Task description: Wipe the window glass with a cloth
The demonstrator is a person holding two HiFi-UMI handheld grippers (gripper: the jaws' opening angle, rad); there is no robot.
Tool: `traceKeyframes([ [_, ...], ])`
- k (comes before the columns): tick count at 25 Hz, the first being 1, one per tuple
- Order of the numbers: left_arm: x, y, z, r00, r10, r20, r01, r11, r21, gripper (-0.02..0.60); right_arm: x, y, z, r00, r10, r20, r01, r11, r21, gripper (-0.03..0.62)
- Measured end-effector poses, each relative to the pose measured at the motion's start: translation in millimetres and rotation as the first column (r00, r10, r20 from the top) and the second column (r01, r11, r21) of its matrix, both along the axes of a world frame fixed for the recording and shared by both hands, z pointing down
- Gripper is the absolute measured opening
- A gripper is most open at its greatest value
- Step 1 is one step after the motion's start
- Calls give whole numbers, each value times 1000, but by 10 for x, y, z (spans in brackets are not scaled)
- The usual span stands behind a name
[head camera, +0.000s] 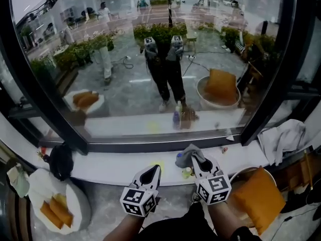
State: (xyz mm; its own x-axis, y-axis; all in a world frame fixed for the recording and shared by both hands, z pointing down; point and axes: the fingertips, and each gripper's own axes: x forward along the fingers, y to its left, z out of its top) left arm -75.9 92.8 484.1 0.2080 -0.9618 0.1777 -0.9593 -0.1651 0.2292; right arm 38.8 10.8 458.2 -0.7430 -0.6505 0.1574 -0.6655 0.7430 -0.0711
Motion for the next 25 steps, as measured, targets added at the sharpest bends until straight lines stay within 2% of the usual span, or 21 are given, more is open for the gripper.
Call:
traceKeyframes([
  [8, 158, 225, 148, 999, 36, -14, -36, 999, -13, 8, 12, 419, 176, 999, -17, -39, 17, 1000, -16, 41],
  [25, 401, 336, 32, 999, 39, -5, -39, 999, 13, 8, 205, 588, 182, 999, -30, -42, 30, 999, -13, 40],
])
